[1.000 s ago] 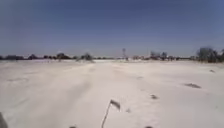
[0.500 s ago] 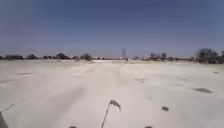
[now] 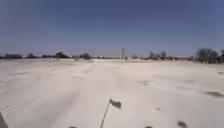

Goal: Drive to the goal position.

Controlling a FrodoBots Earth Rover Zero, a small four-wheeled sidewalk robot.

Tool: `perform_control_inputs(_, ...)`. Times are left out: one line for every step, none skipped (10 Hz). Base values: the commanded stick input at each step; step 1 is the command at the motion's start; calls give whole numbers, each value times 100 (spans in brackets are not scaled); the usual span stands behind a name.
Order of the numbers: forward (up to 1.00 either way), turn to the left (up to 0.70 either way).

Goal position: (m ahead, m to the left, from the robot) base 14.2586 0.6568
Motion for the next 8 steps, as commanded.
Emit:
perform_control_inputs(70,0)
perform_control_inputs(70,0)
perform_control_inputs(70,0)
perform_control_inputs(70,0)
perform_control_inputs(70,0)
perform_control_inputs(70,0)
perform_control_inputs(70,0)
perform_control_inputs(70,0)
